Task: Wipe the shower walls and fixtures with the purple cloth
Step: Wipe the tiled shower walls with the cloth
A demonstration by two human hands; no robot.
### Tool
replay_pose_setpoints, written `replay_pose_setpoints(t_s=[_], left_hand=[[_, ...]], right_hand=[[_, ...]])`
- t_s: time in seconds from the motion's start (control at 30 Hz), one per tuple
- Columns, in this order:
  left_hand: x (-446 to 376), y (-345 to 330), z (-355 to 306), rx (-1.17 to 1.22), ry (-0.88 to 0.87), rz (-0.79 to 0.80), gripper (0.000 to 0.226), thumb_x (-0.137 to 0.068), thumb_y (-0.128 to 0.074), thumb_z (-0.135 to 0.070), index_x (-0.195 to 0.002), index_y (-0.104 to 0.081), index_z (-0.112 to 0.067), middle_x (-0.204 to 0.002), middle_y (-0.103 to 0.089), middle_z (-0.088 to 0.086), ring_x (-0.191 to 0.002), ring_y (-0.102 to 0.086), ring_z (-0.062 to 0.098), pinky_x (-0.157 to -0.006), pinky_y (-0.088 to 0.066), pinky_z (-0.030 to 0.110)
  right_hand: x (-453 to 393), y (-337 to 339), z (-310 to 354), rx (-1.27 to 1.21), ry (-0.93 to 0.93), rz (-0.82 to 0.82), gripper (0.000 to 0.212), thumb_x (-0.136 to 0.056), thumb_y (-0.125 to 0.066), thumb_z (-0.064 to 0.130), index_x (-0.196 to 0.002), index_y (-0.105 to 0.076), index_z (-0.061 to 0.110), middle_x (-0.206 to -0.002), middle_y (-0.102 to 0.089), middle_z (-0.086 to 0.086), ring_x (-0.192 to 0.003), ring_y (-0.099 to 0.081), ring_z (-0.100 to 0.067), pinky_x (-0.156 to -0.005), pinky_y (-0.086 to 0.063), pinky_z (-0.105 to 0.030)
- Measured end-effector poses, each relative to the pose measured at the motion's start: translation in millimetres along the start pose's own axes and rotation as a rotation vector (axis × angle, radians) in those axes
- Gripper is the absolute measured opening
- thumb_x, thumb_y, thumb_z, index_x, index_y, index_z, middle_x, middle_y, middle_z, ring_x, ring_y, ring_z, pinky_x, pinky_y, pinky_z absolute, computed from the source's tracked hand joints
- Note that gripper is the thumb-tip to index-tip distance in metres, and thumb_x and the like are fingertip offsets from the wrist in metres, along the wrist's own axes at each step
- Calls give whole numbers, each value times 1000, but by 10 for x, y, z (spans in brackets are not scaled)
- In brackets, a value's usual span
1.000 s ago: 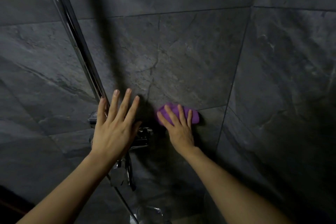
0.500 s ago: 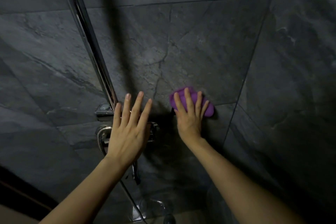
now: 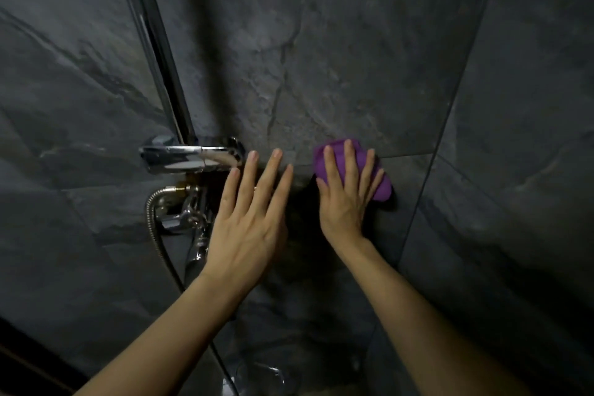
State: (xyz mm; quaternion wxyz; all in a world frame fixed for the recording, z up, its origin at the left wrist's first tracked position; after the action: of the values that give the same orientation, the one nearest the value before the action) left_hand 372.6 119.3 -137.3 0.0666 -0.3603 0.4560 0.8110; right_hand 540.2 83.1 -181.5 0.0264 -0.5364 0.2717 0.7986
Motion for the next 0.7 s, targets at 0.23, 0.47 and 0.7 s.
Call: replay_pose_setpoints(t_s=[0.23,0.47,0.7], left_hand=[[106,-293,-34,-19,84,42,67,-89,-47,-31,-150,-33,-6,-160,-26,16,-148,-23,36,-119,-20,53],[309,-513,-103,41,183,42,73,-84,-43,-35,-148,-35,-2,-158,-28,20,-149,-19,39,-117,-23,58],[392,-552,-93,46,215,17,77,-79,-47,-32,-148,-35,0,-157,-29,23,-147,-21,42,-112,-30,60]], right_hand=[[759,-426,100,73,444,112,76,-87,-63,32,-150,-22,39,-159,-21,4,-149,-2,-32,-117,9,-59],[711,-304,-287,23,117,-65,54,-91,-57,32,-143,-43,32,-156,-28,1,-146,-18,-37,-115,-12,-64],[647,-406,299,85,341,-70,82,-83,-72,37,-151,-25,34,-161,-16,5,-149,-10,-35,-116,-4,-64]])
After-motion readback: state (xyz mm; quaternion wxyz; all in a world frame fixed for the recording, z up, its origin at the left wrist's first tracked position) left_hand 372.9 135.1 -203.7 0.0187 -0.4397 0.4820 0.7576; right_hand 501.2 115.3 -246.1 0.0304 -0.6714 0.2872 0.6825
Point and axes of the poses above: each hand's wrist, its own x-axis away from the middle knuckle, its own y-axis out of the back of the hand, z = x × y, the point moved 8 cm from there along -x, towards the middle knuckle
